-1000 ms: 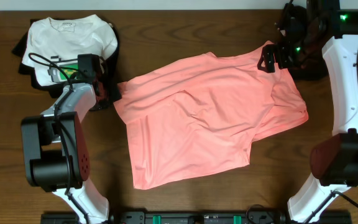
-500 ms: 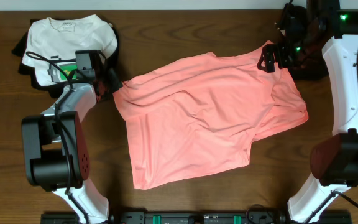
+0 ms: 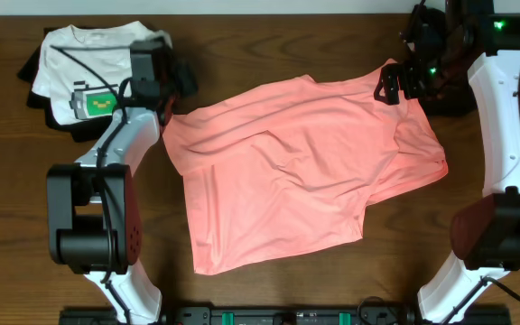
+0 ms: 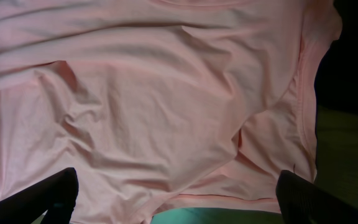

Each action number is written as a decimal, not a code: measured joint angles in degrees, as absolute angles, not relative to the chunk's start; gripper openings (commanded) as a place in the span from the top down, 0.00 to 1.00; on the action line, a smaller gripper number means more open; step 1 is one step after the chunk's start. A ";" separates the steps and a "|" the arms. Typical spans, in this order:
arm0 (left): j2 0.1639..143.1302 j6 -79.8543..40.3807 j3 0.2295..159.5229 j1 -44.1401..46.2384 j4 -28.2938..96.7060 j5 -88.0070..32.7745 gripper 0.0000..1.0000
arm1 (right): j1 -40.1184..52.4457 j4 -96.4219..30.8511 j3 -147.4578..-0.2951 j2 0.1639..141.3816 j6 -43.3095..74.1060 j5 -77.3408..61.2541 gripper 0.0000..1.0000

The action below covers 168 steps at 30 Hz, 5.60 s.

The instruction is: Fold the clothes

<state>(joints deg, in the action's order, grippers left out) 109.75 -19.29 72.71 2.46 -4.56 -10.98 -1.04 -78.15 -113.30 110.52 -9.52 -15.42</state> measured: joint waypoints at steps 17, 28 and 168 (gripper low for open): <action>109.84 -13.17 74.37 1.48 24.73 -9.67 0.53 | -1.04 -77.97 -113.30 110.50 -9.54 -15.42 0.01; 109.84 -20.58 73.08 -5.45 25.76 -11.86 0.48 | -1.04 -78.65 -113.30 110.52 -10.09 -15.42 0.01; 60.71 -26.00 25.58 4.34 39.05 -22.33 0.11 | 4.86 -48.69 -37.15 65.69 6.83 -29.50 0.11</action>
